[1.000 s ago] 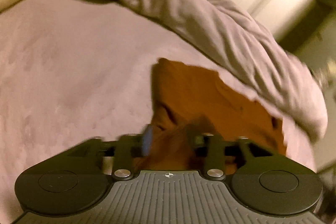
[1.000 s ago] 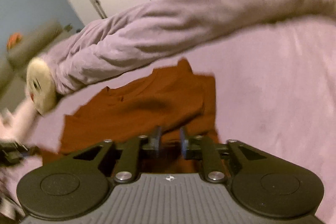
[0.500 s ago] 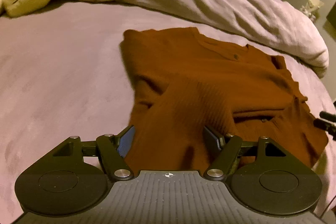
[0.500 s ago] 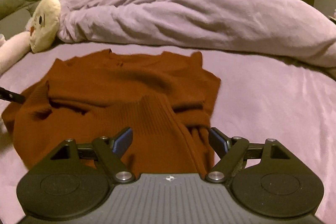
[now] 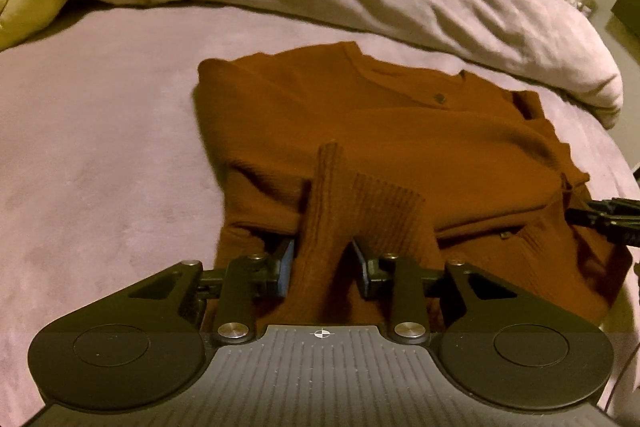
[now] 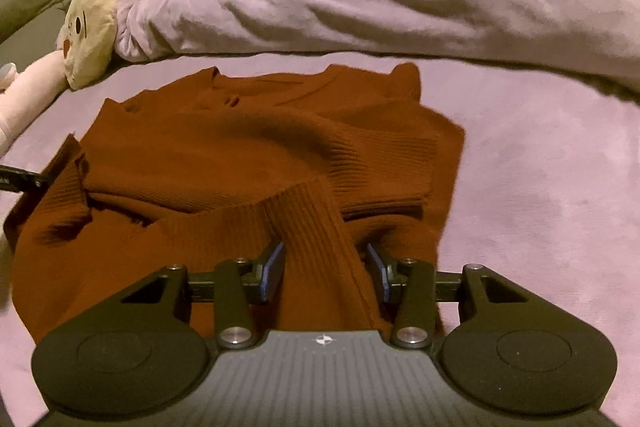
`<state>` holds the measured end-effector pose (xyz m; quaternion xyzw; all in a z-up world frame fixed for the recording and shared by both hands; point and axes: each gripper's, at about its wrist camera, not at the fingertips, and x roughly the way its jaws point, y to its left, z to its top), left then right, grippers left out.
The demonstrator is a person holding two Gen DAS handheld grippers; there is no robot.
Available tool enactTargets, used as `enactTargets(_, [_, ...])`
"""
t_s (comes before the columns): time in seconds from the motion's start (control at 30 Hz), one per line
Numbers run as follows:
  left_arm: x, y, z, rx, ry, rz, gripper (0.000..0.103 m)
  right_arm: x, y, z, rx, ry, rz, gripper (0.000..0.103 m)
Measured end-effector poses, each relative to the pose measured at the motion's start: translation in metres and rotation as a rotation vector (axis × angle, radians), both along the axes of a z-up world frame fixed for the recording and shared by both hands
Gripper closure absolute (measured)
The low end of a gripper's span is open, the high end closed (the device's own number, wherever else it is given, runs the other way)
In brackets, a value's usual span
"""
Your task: Fold small clothes
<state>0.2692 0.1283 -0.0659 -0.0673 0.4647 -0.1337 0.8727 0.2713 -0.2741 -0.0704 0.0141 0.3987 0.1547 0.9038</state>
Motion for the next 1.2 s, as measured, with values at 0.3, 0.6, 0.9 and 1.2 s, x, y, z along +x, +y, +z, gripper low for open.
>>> enactTargets(0.3, [0.000,-0.004,0.005,-0.002,-0.008,0.039,0.094,-0.007,0.011,0.008,-0.033,-0.012,0.035,0.096])
enactTargets(0.6, [-0.014,0.013,0.078,-0.042,-0.195,0.111,0.094,-0.026,0.008,0.063,-0.002,-0.182,0.013,0.097])
enactTargets(0.9, [0.035,0.030,0.064,-0.033,-0.193,0.276,0.094,0.025,-0.007,0.062,-0.005,-0.208,-0.206,0.097])
enactTargets(1.2, [0.046,0.034,0.001,-0.060,-0.040,0.232,0.069,0.053,-0.009,0.015,0.010,-0.063,-0.167,0.093])
